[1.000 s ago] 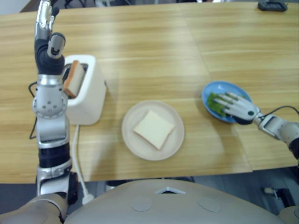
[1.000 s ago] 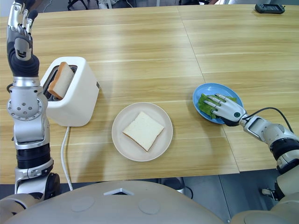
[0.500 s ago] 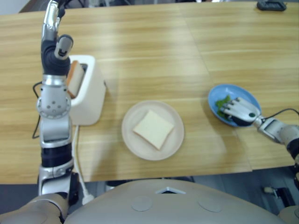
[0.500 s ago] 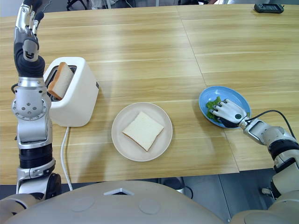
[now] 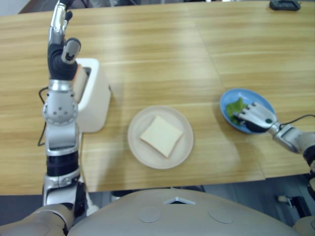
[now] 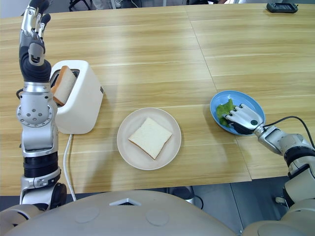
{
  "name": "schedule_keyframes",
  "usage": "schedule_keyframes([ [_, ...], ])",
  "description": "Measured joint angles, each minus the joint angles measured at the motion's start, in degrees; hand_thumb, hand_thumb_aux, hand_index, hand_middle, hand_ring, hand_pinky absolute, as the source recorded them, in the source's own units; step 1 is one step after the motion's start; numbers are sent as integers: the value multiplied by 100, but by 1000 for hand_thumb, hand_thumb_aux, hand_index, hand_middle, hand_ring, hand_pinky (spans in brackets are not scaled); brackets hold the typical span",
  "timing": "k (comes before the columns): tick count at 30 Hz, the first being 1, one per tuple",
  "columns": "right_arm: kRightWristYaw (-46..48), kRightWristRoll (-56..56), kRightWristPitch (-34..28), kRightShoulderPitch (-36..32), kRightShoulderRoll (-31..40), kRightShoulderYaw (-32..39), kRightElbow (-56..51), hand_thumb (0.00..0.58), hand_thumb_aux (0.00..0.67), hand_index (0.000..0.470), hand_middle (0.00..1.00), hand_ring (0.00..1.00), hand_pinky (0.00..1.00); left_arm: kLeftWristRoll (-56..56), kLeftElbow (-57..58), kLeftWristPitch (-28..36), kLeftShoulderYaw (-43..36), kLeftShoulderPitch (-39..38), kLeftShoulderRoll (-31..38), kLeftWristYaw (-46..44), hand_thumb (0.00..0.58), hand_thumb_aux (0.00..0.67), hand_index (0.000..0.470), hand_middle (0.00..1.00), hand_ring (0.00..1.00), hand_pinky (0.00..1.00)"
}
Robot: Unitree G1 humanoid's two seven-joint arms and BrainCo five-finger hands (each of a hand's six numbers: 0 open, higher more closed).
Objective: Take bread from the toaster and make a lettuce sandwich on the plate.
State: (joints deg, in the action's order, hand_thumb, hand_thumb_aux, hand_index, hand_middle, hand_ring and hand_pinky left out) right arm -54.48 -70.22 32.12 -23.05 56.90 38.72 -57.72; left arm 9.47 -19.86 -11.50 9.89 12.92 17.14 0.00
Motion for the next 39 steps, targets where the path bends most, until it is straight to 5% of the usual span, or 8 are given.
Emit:
schedule_keyframes([
  [23,-39,1729,596,313,647,-1626,1339,580,670,460,1000,1000,1000,191,29,-8,-217,-44,-181,113,0,0,0,0,0,0],
  [24,58,1704,579,313,640,-1620,1338,580,670,460,937,937,937,201,30,-9,-223,-45,-191,114,0,0,0,0,0,0],
  [25,122,1654,548,312,631,-1603,1321,485,399,274,404,404,404,203,32,-10,-225,-45,-195,116,0,0,0,0,0,0],
  [26,220,1571,471,305,611,-1561,1280,0,0,0,0,0,0,206,42,-11,-229,-43,-196,117,0,0,0,0,0,0],
  [32,713,813,-171,252,503,-949,717,0,0,0,0,0,0,288,123,-24,-243,-40,-198,117,0,0,0,0,0,0],
  [39,1158,605,-150,67,534,-623,332,0,0,0,0,0,0,318,123,-31,-238,-50,-198,116,0,0,0,0,0,0],
])
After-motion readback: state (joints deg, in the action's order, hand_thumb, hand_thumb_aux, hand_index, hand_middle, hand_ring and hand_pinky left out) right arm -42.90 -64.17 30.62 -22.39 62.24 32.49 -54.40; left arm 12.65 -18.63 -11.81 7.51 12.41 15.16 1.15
